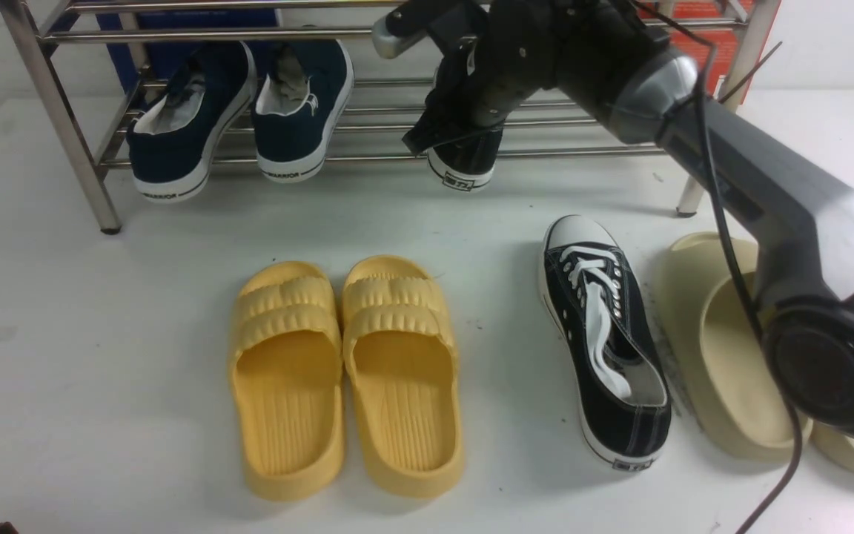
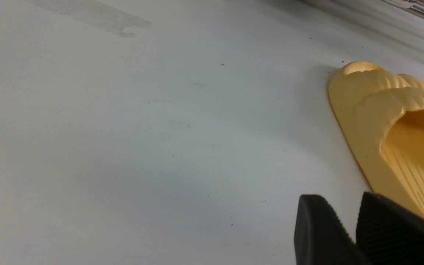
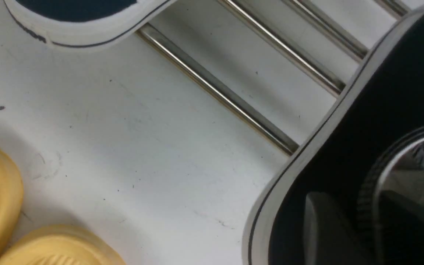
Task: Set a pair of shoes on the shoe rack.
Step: Use the right arm to put a shoe into the shoe rack, then use the right arm to grab the shoe closest to it
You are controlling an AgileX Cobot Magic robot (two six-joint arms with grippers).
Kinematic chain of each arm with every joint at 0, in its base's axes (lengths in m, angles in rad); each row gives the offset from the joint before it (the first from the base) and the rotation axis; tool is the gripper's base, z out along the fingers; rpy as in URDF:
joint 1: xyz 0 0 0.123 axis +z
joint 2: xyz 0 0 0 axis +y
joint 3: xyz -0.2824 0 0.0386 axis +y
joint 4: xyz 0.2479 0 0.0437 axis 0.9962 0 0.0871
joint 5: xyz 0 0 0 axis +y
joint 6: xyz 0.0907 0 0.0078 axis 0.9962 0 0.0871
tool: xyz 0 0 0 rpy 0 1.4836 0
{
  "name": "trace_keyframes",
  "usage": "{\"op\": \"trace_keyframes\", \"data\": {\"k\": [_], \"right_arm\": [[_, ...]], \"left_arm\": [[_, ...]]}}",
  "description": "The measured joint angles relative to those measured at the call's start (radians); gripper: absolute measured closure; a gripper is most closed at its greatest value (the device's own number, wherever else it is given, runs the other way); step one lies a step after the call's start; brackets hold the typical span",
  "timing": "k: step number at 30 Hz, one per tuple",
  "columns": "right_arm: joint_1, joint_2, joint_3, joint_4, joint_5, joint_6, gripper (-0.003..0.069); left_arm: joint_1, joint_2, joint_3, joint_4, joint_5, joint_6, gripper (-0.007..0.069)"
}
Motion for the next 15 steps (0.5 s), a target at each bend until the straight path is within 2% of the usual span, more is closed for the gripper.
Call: {"op": "trace_keyframes", "data": {"k": [5,8,15], "right_arm": [[0.015,-0.038,-0.013,-0.006,-0.006,-0.007,0.0363],[0.022,-0.053,-0.013,-0.007,0.021,-0.007,0.0356],[0.058,-0.161,-0.013,-0.003,0.309,0.052,0.0377]], "left_arm": [[0.0,0.0,0.0,0.0,0.0,0.0,0.0433],[0.0,0.0,0.0,0.0,0.0,0.0,0.0428],[0.0,0.0,0.0,0.0,0.0,0.0,0.0428]]}}
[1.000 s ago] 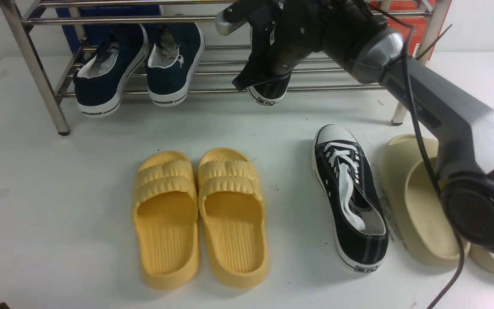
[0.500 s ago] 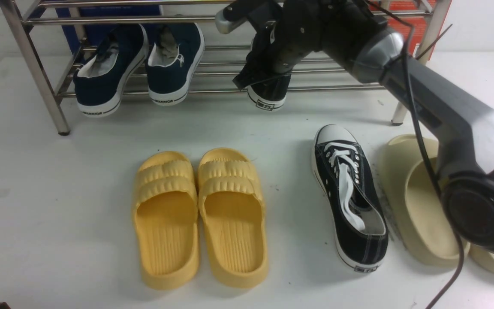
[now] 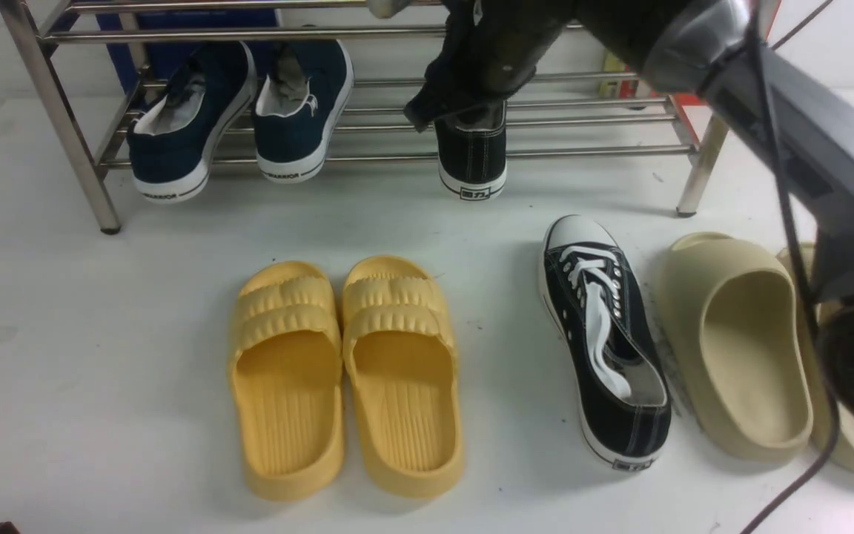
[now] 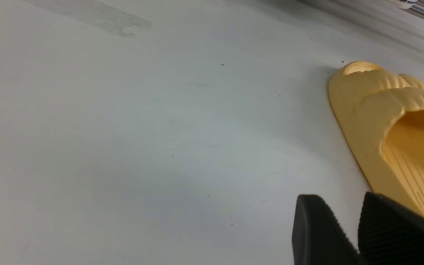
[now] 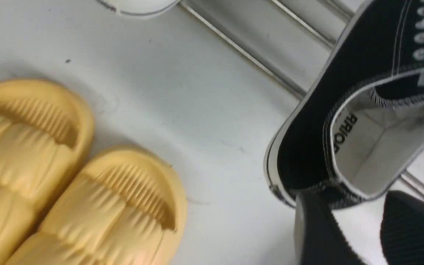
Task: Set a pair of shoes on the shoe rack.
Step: Use the right arm to grab the shoe closest to it
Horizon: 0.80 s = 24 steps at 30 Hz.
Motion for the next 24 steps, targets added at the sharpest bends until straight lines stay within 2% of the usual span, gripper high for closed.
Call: {"op": "trace_keyframes", "data": {"k": [5,9,13,17,19,20,21,23,24], "right_arm": [[0.012,-0.12,0.019,0.052,0.027,0.065,0.0451],[0.012,-0.24,0.157,0.12,0.025,0.082,0.0522],[0.013,-0.504,0.575,0.11,0.023,0.14,0.0568],[0.013,-0.671,0.894,0.051,0.023,0.244,0.057],[0.013,-0.766,1.112,0.016,0.019,0.372,0.055],[0.013,-0.771,1.112,0.014,0.019,0.372,0.055],[0.006,-0.806,1.215,0.003,-0.013,0.462,0.0523],[-0.001,-0.82,1.284,0.0,-0.047,0.513,0.0487],[-0.012,-0.824,1.34,0.0,-0.091,0.555,0.044]], "left_arm": [[0.0,0.0,0.0,0.0,0.0,0.0,0.0428],[0.0,0.0,0.0,0.0,0.0,0.0,0.0428],[0.0,0.0,0.0,0.0,0.0,0.0,0.0428],[0.0,0.0,0.0,0.0,0.0,0.0,0.0428],[0.0,0.0,0.0,0.0,0.0,0.0,0.0428],[0.0,0.0,0.0,0.0,0.0,0.0,0.0428],[0.0,0.0,0.0,0.0,0.0,0.0,0.0428],[0.0,0.0,0.0,0.0,0.0,0.0,0.0428],[0.0,0.0,0.0,0.0,0.0,0.0,0.0428]]}}
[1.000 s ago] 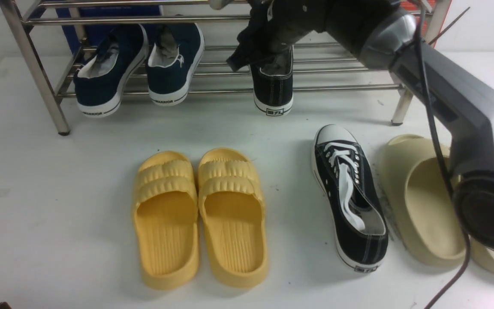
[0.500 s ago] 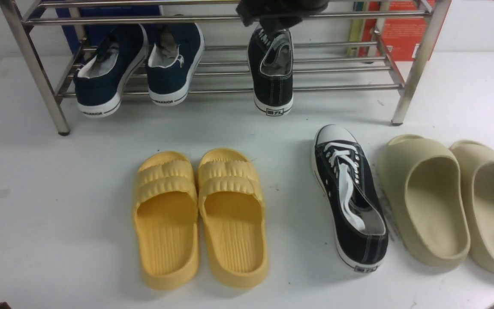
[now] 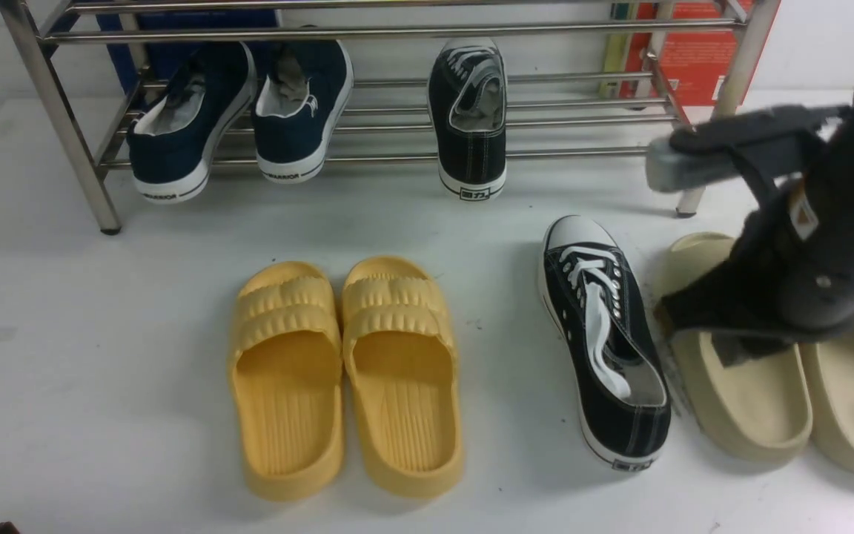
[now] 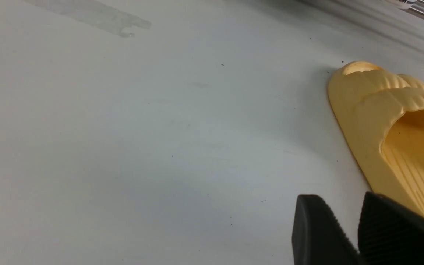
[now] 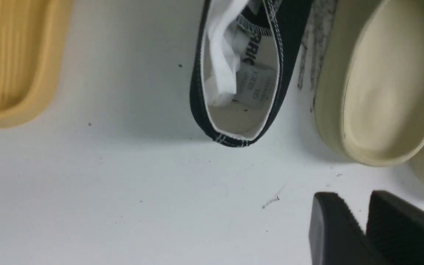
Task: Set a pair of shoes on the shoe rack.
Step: Use the right arm to grab the shoe closest to it
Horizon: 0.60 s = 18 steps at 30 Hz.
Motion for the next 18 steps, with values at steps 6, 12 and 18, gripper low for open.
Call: {"op": "trace_keyframes", "data": {"k": [6,12,18], "right_arm": [[-0.038,0.049,0.103,0.003,-0.179,0.051,0.0239],[-0.064,0.154,0.107,0.034,-0.315,0.056,0.0194],[-0.065,0.241,0.107,0.046,-0.335,0.05,0.0316]], "left_arm": [[0.0,0.0,0.0,0.0,0.0,0.0,0.0428],[0.0,0.0,0.0,0.0,0.0,0.0,0.0428],[0.0,0.0,0.0,0.0,0.0,0.0,0.0428]]}}
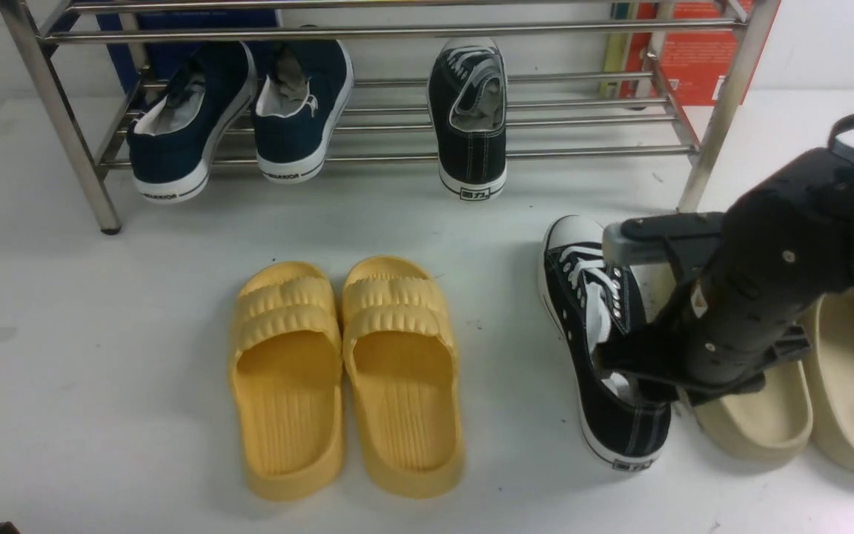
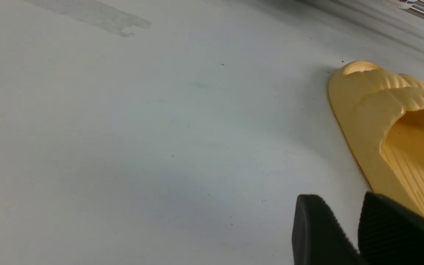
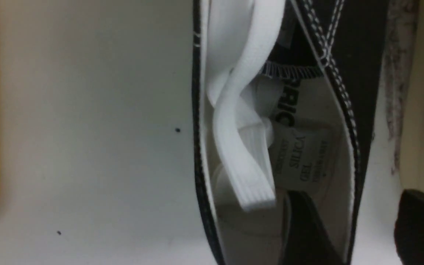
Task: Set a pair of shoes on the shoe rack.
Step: Use the right arm to grab the shoe closest to it, then use the right arm to put a shoe into the shoe rack
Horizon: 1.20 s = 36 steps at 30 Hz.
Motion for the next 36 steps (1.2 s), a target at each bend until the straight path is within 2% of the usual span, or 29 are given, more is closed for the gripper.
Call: {"op": "trace_keyframes", "data": {"k": [2,4,5,6,8,16,22,36], "right_arm": [[0.0,0.016,0.0,0.0,-0.009,-0.005,0.037],[0.0,0.029,0.0,-0.001,-0.018,-0.008,0.0495],[0.0,0.029,0.0,0.0,-0.017,-0.008,0.0505],[0.0,0.029,0.0,-0.003,-0.016,-0.008,0.0578],[0.0,0.024,0.0,-0.008,-0.007,-0.008,0.0636],[0.0,-0.113,0.002,0.04,0.117,-0.008,0.0639],[-0.001,-0.179,-0.026,0.044,0.13,-0.021,0.0639],[-0.222,-0.038,-0.281,0.089,0.135,-0.134,0.0637]], "left_arm": [[0.0,0.0,0.0,0.0,0.0,0.0,0.0428],[0.0,0.0,0.0,0.0,0.0,0.0,0.0428],[0.0,0.0,0.0,0.0,0.0,0.0,0.0428],[0.0,0.0,0.0,0.0,0.0,0.0,0.0428],[0.0,0.0,0.0,0.0,0.0,0.0,0.0428],[0.0,0.0,0.0,0.0,0.0,0.0,0.0428],[0.0,0.0,0.0,0.0,0.0,0.0,0.0428],[0.0,0.0,0.0,0.0,0.0,0.0,0.0419]]}}
